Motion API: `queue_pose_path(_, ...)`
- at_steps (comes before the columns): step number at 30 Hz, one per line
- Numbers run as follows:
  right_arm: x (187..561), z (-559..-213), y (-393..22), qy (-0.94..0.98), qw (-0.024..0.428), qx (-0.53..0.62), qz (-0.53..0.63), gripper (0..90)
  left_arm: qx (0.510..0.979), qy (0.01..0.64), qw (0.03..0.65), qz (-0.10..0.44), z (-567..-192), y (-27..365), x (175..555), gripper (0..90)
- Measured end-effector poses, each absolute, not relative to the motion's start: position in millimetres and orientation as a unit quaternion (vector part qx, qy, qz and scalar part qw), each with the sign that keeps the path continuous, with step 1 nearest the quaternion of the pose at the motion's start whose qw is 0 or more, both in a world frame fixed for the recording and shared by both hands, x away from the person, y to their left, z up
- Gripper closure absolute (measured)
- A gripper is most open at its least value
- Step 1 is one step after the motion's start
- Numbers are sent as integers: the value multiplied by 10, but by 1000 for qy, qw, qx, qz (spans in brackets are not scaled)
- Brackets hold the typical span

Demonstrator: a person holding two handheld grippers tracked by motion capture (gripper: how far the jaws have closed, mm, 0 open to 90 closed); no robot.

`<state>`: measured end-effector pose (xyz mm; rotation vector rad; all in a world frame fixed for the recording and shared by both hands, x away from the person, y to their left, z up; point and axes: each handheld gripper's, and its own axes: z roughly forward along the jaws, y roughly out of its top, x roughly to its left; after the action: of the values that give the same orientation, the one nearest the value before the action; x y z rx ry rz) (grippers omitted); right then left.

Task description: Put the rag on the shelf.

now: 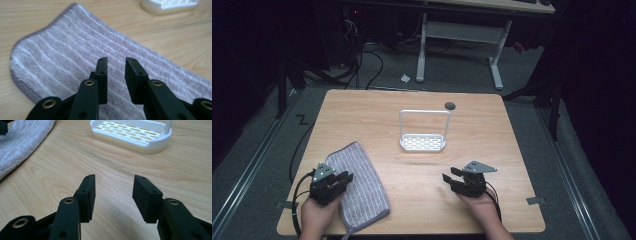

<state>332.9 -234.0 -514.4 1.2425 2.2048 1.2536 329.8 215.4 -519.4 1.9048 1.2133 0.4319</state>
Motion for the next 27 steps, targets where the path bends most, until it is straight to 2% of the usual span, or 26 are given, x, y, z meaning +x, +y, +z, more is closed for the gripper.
queue_pose_path(3,3329,-5169,-2363,770,159,439,435,538,766,479,395,167,-5235,2143,3275,762)
queue_pose_path(8,3292,-5155,-2377,768,163,440,437,542,776,488,363,168,-5296,2151,3319,899)
queue_pose_path(16,3308,-5169,-2320,769,159,440,435,545,788,460,368,178,-5317,2072,3293,900)
queue_pose_path(27,3325,-5175,-2317,772,158,435,436,561,818,399,395,123,-5320,1607,3145,899)
